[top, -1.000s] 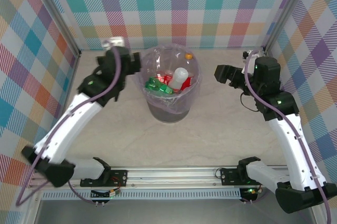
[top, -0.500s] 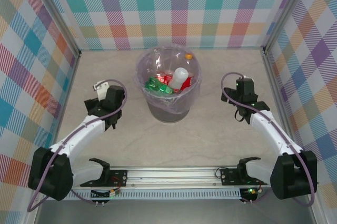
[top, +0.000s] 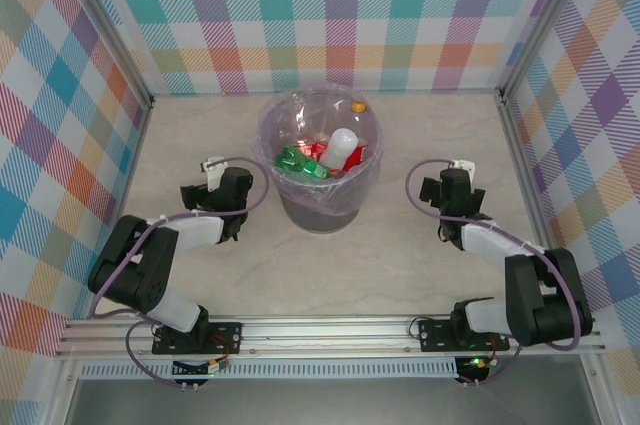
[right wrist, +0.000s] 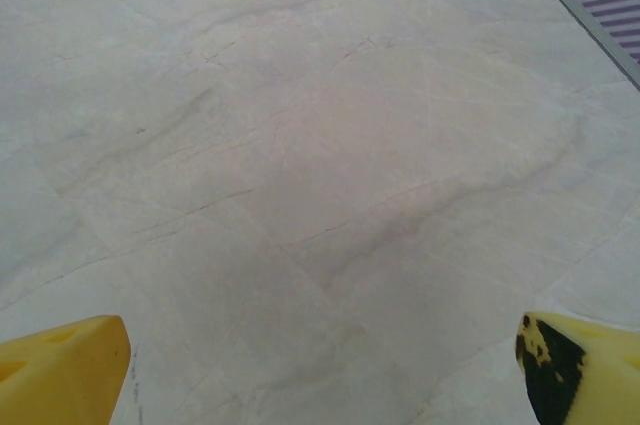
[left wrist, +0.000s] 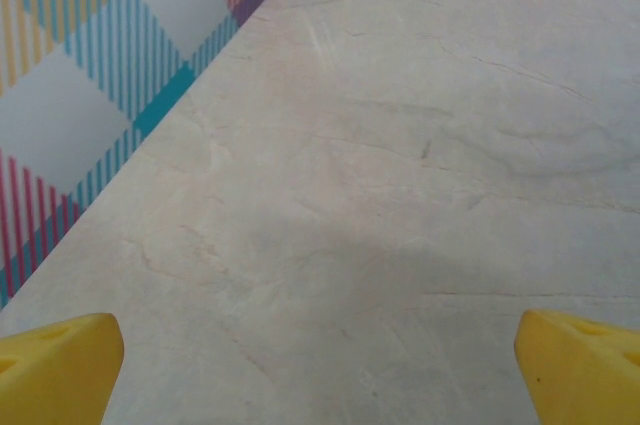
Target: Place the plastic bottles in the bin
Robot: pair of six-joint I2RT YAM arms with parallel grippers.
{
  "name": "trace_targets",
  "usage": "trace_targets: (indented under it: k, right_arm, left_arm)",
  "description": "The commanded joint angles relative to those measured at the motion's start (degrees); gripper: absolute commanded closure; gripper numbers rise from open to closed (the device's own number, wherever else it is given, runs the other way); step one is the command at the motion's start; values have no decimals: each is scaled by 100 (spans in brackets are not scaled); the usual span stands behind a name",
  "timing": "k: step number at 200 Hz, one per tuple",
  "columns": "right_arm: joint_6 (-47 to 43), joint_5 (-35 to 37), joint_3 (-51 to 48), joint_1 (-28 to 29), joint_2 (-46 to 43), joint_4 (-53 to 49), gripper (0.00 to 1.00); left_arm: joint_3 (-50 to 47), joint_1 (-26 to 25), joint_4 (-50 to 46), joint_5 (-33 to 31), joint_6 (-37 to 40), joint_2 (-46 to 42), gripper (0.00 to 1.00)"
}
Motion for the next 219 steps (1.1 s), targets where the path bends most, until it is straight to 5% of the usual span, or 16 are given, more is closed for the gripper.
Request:
trace_targets:
  k: [1,32,67,185,198,207,219]
  right_arm:
    - [-660,19,60,-33,457,1393,1]
    - [-1189,-272,-40,-125,1113,2672,1]
    - [-1124,-679,-414,-222,871,2974,1]
    - [-1113,-1575,-677,-490,901,3410,1]
    - [-1153,-1567,-764,-532,1343,4146,1]
    - [-1061,-1691,-573,-545,1099,3305,1]
    - [-1051,-1655,-593,-583,1241,3629,1]
  left_arm:
    - [-304,306,1634,548,637,113,0]
    - [-474,674,1727,1366,405,75,0]
    - [-722,742,2053,1855,476,-22,0]
    - [-861,841,2216,2292,496,-86,0]
    - [-898,879,2260,2366,467,-94,0]
    - [-914,917,2285,2451,445,-95,0]
    - [-952,931,2346,2489,452,-97,0]
